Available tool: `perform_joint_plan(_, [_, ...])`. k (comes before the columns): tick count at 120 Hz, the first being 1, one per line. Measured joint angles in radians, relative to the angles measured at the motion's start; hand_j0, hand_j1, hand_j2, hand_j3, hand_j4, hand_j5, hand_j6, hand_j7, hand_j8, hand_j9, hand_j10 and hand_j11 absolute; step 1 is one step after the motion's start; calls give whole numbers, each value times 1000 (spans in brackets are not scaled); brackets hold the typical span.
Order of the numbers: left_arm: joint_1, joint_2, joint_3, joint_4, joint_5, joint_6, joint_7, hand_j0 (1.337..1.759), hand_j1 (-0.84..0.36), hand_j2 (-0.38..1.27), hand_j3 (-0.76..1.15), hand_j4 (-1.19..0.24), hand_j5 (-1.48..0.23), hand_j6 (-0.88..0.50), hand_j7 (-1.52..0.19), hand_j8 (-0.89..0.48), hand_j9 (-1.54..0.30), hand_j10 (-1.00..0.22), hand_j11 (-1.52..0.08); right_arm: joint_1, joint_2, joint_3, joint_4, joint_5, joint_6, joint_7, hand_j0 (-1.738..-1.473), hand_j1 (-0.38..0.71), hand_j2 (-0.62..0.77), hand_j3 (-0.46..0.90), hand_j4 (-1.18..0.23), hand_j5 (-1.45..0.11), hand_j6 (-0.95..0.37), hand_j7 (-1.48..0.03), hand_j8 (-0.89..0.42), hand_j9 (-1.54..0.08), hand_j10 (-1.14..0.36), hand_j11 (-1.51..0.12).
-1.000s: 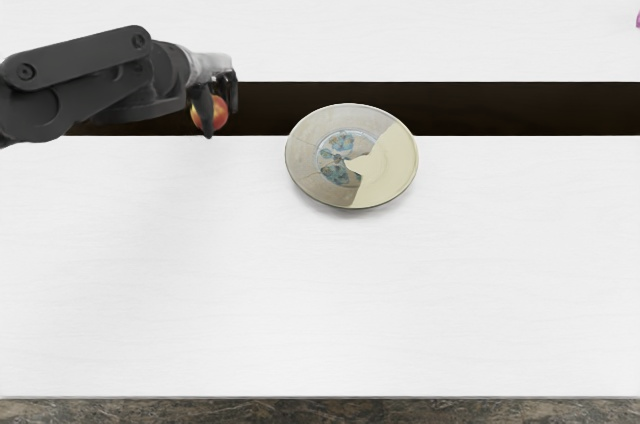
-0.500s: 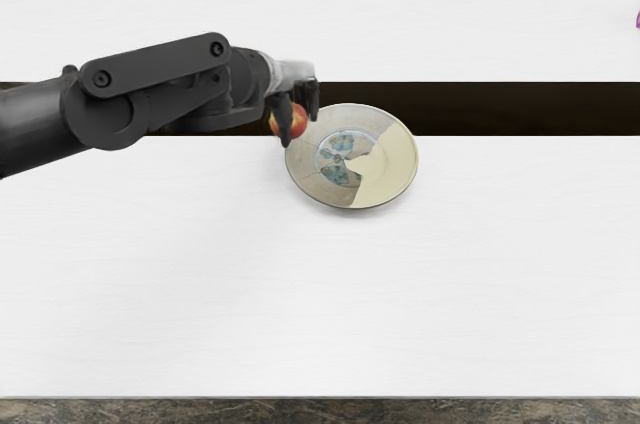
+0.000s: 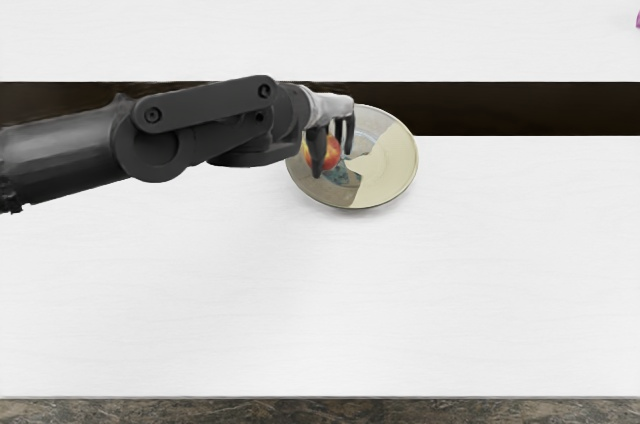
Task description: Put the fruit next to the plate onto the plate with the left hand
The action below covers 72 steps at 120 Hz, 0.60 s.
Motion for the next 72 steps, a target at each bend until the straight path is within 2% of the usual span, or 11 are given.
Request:
perform_joint_plan(53, [33, -3, 24, 6, 57, 2, 0, 1654, -340, 452, 0, -685, -968, -517, -943, -467, -930, -662, -956, -1, 0, 0, 0, 0, 0, 0, -1658, -349, 0, 0, 0, 0, 0, 0, 0, 0, 0, 0])
perform_joint_plan(56, [33, -4, 25, 6, 59, 3, 0, 1654, -328, 437, 0, -669, -939, -530, -916, -476, -903, -672, -929, -1, 0, 0, 0, 0, 0, 0, -1658, -349, 0, 0, 0, 0, 0, 0, 0, 0, 0, 0])
perform_joint_plan(72, [35, -24, 16, 6, 62, 7, 0, 1656, -132, 252, 0, -456, -630, -384, -618, -356, -611, -475, -624, -1, 0, 1, 0, 0, 0, 0, -1658, -349, 0, 0, 0, 0, 0, 0, 0, 0, 0, 0])
